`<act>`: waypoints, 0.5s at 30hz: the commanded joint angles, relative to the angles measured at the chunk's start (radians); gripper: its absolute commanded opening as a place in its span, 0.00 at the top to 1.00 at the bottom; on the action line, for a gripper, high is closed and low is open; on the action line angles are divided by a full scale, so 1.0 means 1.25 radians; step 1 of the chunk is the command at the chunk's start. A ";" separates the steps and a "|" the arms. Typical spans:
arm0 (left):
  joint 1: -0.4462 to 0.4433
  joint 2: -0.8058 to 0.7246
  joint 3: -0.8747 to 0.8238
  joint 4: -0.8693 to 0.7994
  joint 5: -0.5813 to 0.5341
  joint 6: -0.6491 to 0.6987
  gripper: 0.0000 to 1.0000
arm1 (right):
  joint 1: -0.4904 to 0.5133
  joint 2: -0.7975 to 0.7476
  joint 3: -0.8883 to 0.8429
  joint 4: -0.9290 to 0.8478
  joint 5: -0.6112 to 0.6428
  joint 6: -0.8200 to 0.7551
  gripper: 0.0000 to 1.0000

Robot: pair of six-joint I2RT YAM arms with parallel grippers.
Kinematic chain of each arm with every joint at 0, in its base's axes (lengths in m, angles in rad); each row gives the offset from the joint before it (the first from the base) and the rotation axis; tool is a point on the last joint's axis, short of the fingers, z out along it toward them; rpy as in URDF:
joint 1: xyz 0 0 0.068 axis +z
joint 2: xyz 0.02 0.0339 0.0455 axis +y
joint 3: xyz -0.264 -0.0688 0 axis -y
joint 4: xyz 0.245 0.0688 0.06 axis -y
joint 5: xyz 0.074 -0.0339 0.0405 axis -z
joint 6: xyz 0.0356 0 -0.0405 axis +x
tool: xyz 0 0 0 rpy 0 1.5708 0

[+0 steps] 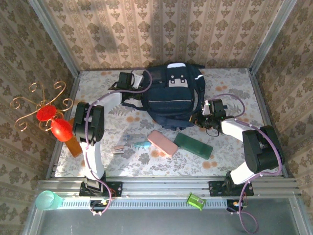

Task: Pack books, pencil case, and school supplies into a backpack

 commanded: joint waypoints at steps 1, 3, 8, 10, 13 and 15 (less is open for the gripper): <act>0.030 -0.064 -0.052 0.052 -0.027 -0.018 0.67 | -0.015 -0.023 0.008 -0.046 0.018 -0.026 1.00; 0.019 -0.120 -0.115 0.077 0.007 -0.026 0.56 | -0.015 -0.015 0.008 -0.039 0.009 -0.020 1.00; -0.065 -0.239 -0.250 0.135 0.025 0.089 0.37 | -0.015 -0.002 0.009 -0.025 -0.001 -0.014 1.00; -0.099 -0.257 -0.262 0.118 0.032 0.170 0.33 | -0.015 0.002 0.011 -0.020 -0.002 -0.007 0.98; -0.177 -0.251 -0.238 0.071 0.021 0.280 0.29 | -0.015 0.008 0.021 -0.020 -0.007 0.006 0.87; -0.210 -0.230 -0.202 0.028 0.013 0.330 0.26 | -0.015 -0.002 0.027 -0.032 -0.002 0.007 0.76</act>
